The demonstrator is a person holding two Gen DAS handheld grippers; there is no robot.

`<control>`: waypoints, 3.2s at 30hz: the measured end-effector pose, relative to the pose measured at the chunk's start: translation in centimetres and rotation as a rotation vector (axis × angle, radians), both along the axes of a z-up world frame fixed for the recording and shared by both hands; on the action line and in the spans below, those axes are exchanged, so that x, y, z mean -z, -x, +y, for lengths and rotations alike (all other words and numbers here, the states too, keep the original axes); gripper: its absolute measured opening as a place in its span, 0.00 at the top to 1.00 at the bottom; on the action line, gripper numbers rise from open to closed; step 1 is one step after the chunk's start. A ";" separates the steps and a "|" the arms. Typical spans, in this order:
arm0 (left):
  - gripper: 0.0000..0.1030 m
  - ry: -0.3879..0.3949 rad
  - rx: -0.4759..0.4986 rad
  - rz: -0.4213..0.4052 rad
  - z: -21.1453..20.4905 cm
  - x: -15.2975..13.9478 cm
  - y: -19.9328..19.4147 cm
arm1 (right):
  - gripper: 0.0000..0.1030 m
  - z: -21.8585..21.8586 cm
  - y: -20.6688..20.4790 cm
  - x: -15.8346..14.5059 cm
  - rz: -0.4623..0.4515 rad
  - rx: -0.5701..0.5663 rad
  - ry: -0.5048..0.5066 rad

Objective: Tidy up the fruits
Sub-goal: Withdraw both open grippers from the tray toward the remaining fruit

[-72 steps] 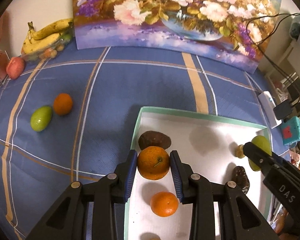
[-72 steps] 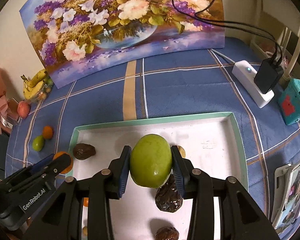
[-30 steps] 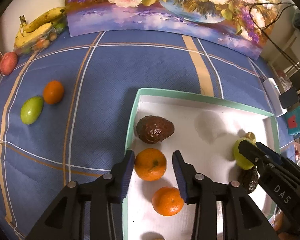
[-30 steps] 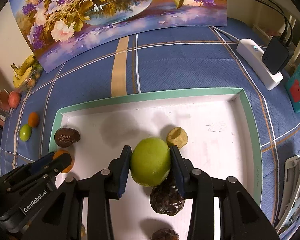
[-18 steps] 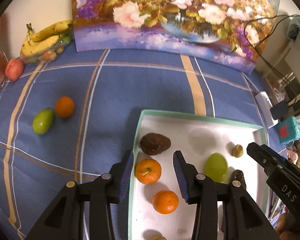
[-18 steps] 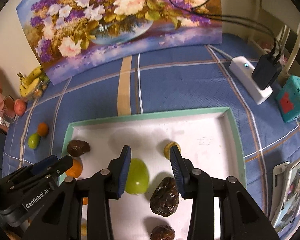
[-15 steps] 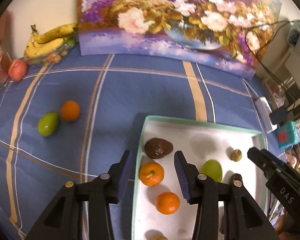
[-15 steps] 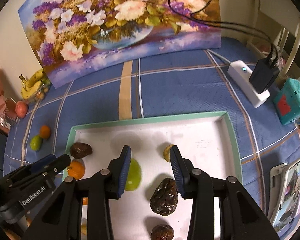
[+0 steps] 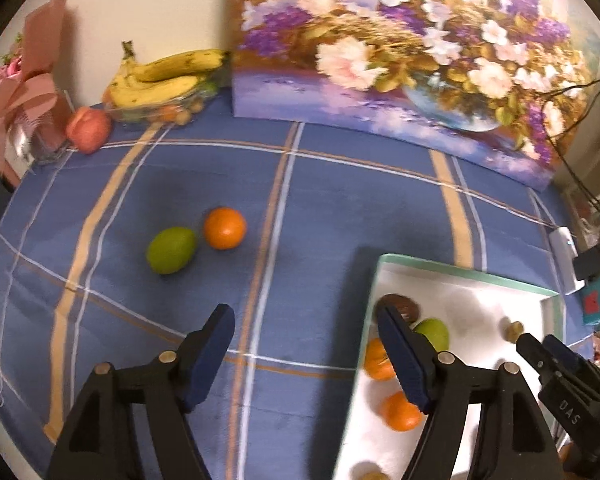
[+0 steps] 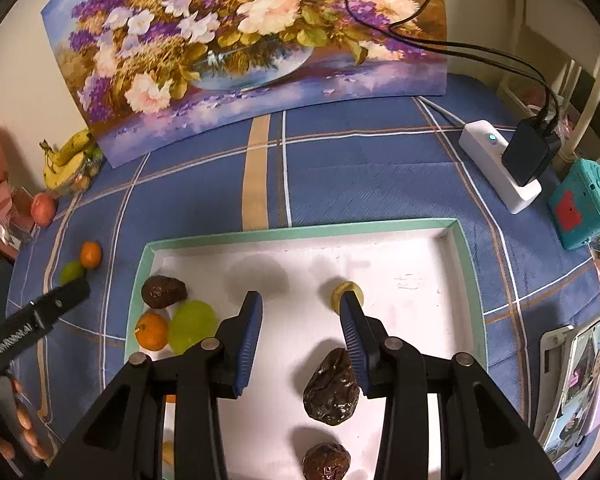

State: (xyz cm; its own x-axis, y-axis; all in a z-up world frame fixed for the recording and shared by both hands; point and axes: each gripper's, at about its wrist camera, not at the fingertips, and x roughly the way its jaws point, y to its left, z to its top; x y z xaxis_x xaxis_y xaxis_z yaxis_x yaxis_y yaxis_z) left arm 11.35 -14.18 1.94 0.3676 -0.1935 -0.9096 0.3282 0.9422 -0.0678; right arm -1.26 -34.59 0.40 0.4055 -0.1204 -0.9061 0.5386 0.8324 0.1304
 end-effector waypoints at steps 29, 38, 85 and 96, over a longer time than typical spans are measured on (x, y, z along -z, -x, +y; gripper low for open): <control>0.00 -0.101 -0.116 -0.051 6.2 -0.8 3.6 | 0.10 2.8 4.8 -1.2 0.020 -0.018 0.118; 0.00 -0.075 -0.168 -0.036 7.4 -1.0 3.3 | 0.10 3.9 4.3 -2.7 0.018 -0.064 0.166; 0.00 -0.165 -0.304 -0.078 9.4 -1.0 -0.6 | 0.10 3.5 0.7 -1.5 -0.038 -0.122 0.098; 0.00 -0.143 -0.083 -0.072 7.0 -0.5 -1.8 | 0.10 2.2 1.6 -2.5 -0.014 0.006 0.126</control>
